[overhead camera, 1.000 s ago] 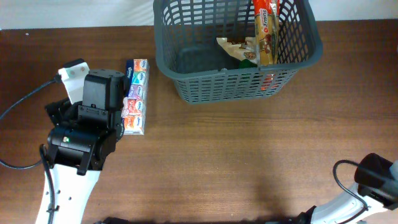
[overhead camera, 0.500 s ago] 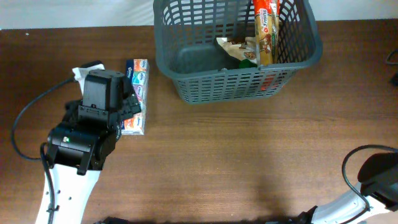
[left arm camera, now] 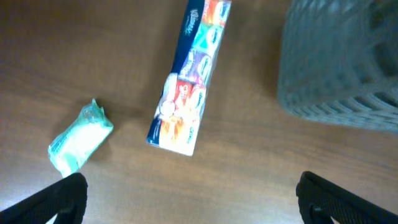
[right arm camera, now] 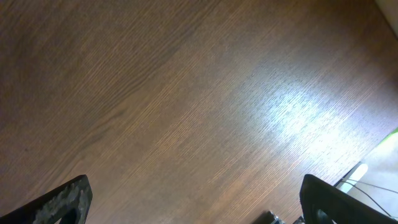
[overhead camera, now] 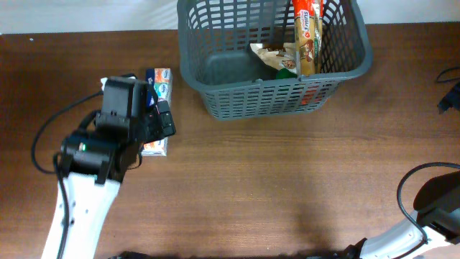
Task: Pack container
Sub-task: 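Move the left gripper forward over the tissue pack strip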
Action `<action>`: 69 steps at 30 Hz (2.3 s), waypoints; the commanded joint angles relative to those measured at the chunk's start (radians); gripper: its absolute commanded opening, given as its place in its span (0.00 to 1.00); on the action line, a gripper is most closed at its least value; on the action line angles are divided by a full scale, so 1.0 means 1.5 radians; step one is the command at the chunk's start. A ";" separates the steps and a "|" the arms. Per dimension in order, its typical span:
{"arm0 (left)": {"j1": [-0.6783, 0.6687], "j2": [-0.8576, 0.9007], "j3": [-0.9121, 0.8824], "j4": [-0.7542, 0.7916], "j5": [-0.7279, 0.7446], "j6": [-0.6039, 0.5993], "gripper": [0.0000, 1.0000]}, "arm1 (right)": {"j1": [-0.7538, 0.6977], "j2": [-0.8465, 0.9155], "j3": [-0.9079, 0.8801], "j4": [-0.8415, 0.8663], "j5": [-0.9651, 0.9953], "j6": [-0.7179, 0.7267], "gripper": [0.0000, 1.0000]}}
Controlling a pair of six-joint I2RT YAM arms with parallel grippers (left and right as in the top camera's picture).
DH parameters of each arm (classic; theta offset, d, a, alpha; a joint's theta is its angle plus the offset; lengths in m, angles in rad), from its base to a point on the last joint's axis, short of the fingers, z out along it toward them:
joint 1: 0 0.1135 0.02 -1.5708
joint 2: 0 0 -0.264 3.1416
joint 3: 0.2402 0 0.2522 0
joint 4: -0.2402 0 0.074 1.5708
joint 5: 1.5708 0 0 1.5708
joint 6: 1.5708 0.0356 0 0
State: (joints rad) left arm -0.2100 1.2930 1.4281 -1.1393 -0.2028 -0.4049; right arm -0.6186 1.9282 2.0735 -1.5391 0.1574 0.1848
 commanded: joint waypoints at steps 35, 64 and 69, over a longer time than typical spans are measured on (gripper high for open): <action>0.138 0.517 0.349 -0.124 0.125 0.243 1.00 | -0.002 -0.001 -0.005 0.002 0.008 0.008 0.99; 0.077 0.687 0.349 -0.084 0.120 0.213 0.99 | -0.002 -0.001 -0.005 0.002 0.008 0.008 0.99; 0.080 0.710 0.349 -0.083 0.121 0.199 0.99 | -0.002 -0.001 -0.005 0.002 0.008 0.008 0.99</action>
State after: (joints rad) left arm -0.0978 2.3287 1.9484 -1.2629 -0.0353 -0.0803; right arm -0.6186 1.9282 2.0731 -1.5391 0.1570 0.1841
